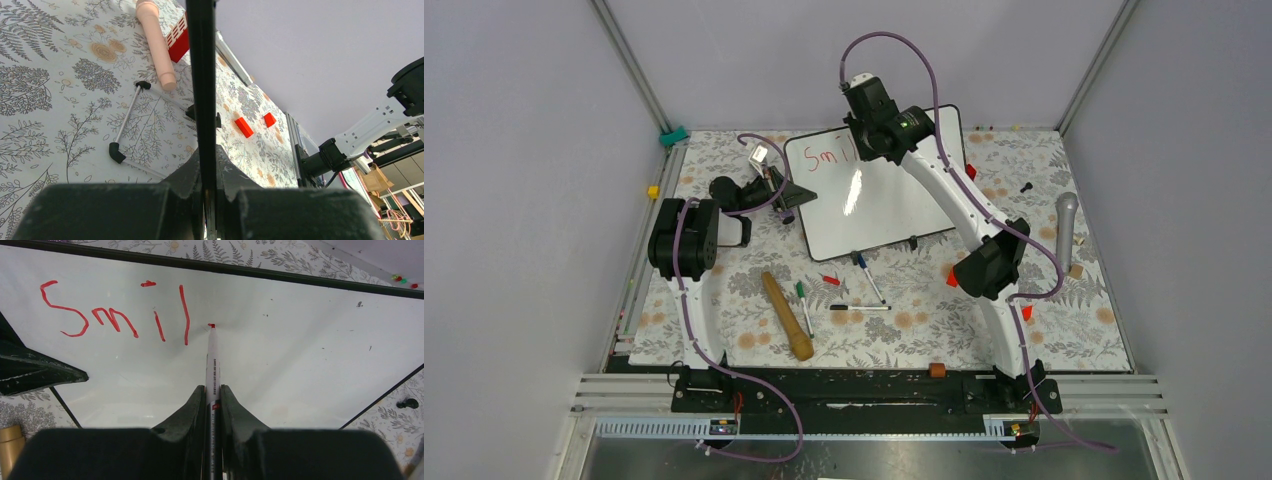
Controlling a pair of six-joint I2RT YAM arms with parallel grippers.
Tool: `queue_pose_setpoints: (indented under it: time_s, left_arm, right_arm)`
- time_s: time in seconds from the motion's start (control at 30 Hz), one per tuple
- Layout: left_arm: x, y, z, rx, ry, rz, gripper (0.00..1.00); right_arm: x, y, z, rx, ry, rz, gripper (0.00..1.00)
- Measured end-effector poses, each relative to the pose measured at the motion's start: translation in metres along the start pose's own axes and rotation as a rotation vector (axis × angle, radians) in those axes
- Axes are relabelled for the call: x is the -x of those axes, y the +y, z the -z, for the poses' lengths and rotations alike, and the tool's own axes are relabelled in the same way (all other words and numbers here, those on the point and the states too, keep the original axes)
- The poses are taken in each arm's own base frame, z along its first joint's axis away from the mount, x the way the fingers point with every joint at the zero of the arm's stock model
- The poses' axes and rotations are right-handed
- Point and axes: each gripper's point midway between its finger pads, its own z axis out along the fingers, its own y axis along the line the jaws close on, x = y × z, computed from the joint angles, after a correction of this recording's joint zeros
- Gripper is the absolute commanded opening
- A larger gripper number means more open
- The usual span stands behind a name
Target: Write a sentence on the whiteboard
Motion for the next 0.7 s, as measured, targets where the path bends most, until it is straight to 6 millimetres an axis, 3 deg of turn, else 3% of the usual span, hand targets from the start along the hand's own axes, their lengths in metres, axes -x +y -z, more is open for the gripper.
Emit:
queue_pose_setpoints:
  time_s: [0.7]
  left_arm:
    - [0.0,0.0,0.0,0.001,0.0,0.002,0.0]
  right_arm:
    - [0.006,-0.012,-0.001,-0.041,-0.016,-0.012,0.0]
